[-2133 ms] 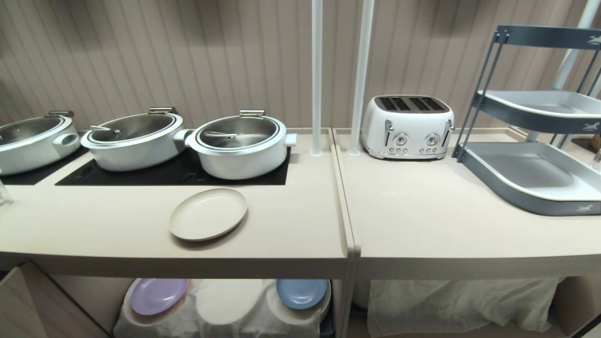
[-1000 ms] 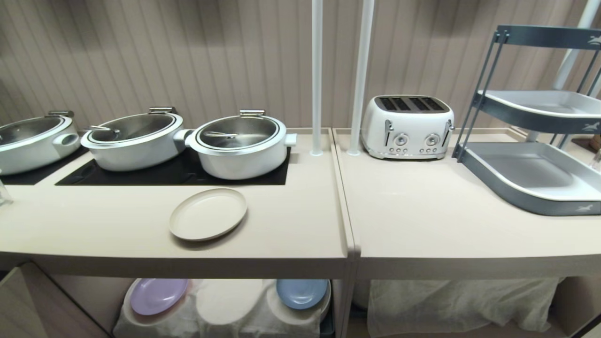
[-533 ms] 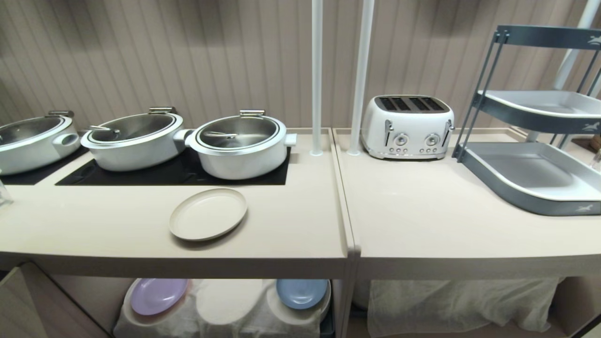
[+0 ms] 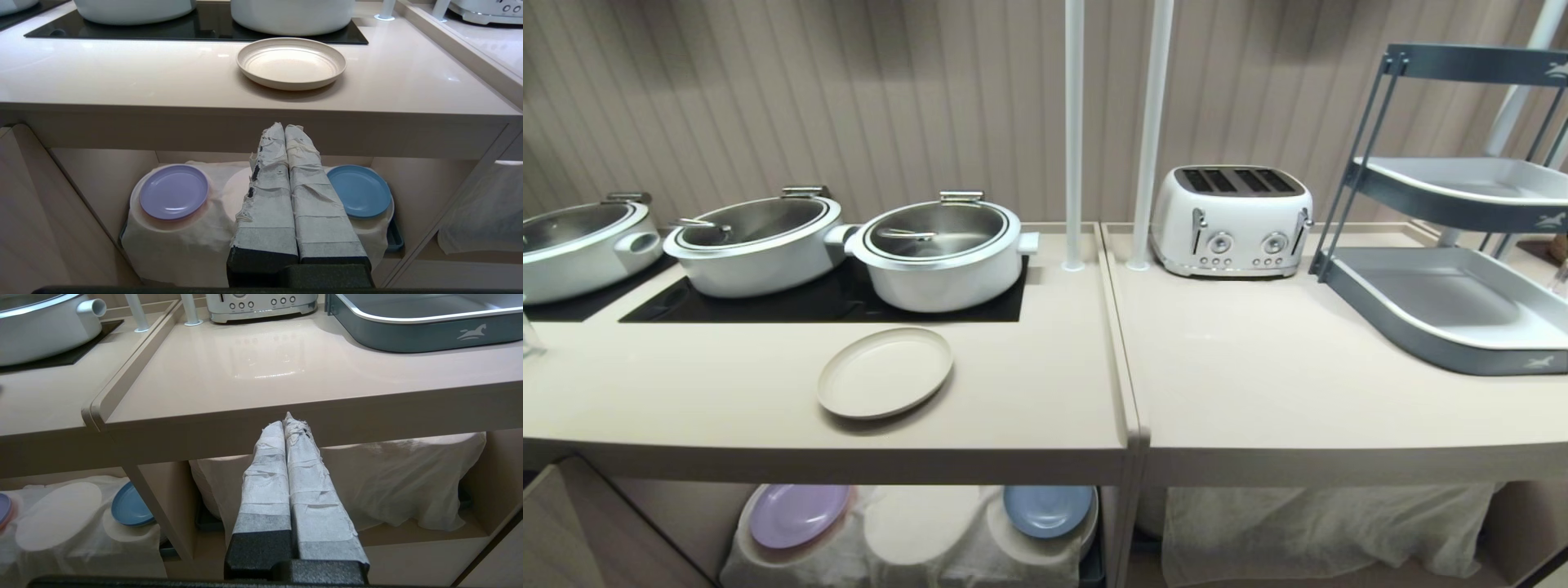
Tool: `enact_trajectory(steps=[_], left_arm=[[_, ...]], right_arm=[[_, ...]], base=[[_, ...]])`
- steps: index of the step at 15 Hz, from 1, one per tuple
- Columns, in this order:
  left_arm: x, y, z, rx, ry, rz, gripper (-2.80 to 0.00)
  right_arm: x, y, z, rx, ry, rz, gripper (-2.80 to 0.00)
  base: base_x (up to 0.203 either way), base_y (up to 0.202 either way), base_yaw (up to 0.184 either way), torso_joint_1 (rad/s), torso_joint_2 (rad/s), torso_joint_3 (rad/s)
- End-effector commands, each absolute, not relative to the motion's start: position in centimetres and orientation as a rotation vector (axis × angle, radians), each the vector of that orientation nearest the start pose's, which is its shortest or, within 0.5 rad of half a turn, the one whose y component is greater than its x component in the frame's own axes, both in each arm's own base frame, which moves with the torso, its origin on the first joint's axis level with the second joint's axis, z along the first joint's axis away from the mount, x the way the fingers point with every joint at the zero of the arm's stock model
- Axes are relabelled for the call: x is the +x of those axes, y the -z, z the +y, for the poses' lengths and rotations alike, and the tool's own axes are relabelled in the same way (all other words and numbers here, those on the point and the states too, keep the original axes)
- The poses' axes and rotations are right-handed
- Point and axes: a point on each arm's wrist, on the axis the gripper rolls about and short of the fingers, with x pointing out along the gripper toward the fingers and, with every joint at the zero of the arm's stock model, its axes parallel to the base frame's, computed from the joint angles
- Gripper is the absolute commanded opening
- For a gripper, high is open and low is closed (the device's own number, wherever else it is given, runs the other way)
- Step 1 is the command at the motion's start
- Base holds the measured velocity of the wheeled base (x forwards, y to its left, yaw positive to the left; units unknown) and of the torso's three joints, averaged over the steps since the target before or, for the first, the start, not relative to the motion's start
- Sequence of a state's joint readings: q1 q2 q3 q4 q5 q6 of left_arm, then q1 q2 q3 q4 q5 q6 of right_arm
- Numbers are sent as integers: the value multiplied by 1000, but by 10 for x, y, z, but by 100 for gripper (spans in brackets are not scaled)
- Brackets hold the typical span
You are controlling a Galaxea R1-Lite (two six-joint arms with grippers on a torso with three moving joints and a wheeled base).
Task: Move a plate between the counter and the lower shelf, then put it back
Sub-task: Pick up the plate
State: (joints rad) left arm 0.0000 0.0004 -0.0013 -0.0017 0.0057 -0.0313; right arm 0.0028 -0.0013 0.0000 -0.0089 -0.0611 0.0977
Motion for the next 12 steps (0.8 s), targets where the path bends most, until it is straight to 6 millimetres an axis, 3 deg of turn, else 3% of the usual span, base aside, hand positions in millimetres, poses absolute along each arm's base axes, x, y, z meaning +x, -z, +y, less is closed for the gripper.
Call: enact_trajectory(steps=[1, 12], left_arm=[[-23, -76, 0, -32, -6, -5, -280], [-24, -76, 0, -29, -3, 20, -280]], right_arm=[[-23, -76, -1, 98, 58, -12, -280], [-23, -76, -1, 98, 58, -12, -280]], base=[[0, 0, 0, 0, 0, 0], [0, 0, 0, 0, 0, 0]])
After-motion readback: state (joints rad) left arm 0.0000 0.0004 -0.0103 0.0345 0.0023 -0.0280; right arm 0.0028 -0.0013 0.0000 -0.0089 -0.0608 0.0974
